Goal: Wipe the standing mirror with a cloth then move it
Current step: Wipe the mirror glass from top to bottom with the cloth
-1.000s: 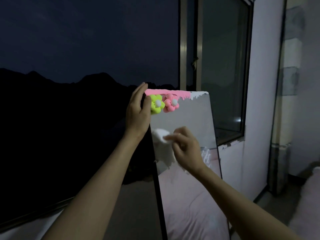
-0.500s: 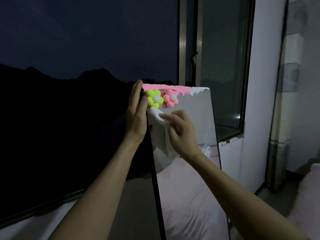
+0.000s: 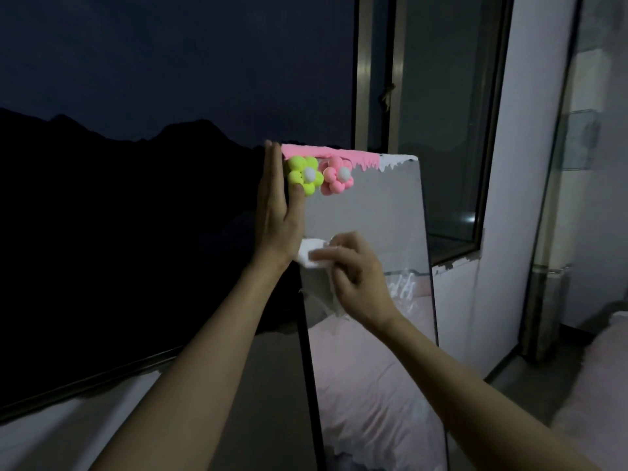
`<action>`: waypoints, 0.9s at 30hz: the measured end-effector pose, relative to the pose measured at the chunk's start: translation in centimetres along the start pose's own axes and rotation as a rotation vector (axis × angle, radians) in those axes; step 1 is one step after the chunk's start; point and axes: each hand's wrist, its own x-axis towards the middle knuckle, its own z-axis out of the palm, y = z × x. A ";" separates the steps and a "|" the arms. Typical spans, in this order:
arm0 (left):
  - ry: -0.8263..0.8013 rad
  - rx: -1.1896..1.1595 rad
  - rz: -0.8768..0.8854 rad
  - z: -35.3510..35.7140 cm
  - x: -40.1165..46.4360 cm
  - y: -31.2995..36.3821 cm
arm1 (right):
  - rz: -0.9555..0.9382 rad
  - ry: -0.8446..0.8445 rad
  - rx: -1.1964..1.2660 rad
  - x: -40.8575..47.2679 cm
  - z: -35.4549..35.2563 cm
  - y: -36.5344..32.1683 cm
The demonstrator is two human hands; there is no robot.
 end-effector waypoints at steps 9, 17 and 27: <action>0.042 0.077 -0.016 -0.1 -2.2 -1.2 | 0.099 -0.403 -0.073 -6.2 -0.9 2.4; 0.065 0.365 0.032 0.3 -4.2 -0.9 | 0.137 -0.008 -0.097 -2.3 -1.3 3.5; 0.151 0.776 0.205 1.6 -6.4 -0.4 | 0.378 -0.180 -0.163 -8.3 -2.6 6.5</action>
